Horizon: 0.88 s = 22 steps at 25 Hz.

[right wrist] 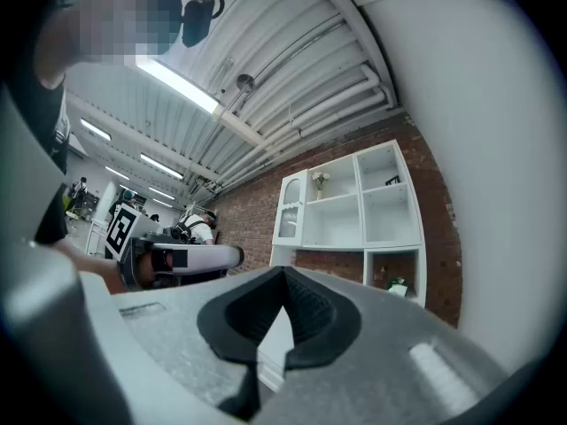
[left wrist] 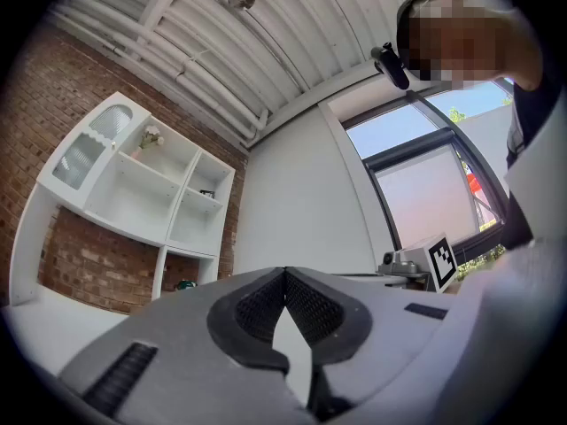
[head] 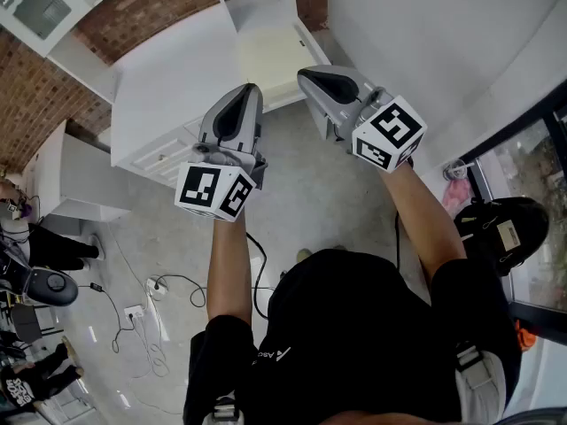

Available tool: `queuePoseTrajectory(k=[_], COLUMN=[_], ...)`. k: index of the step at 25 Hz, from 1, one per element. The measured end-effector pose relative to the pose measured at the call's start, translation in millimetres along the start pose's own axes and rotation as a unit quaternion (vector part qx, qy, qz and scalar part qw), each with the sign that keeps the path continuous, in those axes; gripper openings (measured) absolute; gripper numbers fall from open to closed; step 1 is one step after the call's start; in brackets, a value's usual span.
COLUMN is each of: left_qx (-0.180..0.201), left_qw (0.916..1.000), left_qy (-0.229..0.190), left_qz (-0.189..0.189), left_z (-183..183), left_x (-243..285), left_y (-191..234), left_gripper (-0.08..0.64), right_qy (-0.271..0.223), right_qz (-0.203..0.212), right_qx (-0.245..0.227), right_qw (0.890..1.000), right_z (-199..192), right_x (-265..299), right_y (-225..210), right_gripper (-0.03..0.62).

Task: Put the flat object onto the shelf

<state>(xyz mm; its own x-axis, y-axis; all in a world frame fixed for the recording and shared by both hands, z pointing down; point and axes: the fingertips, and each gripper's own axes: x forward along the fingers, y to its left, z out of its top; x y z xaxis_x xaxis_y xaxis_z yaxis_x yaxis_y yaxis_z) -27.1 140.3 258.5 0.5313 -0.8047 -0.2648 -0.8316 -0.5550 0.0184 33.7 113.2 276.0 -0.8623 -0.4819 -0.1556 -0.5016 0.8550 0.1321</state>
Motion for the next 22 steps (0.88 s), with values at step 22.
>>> queuePoseTrajectory(k=[22], left_qx=[-0.028], left_qw=[0.9995], left_qy=[-0.008], left_qz=[-0.015], left_z=[-13], left_x=[-41], left_y=[64], left_gripper=[-0.002], right_qy=[0.046], right_qz=[-0.089], right_qx=[0.000], right_qw=[0.995], right_z=[-31], right_x=[39], right_y=[-2], right_gripper=[0.002])
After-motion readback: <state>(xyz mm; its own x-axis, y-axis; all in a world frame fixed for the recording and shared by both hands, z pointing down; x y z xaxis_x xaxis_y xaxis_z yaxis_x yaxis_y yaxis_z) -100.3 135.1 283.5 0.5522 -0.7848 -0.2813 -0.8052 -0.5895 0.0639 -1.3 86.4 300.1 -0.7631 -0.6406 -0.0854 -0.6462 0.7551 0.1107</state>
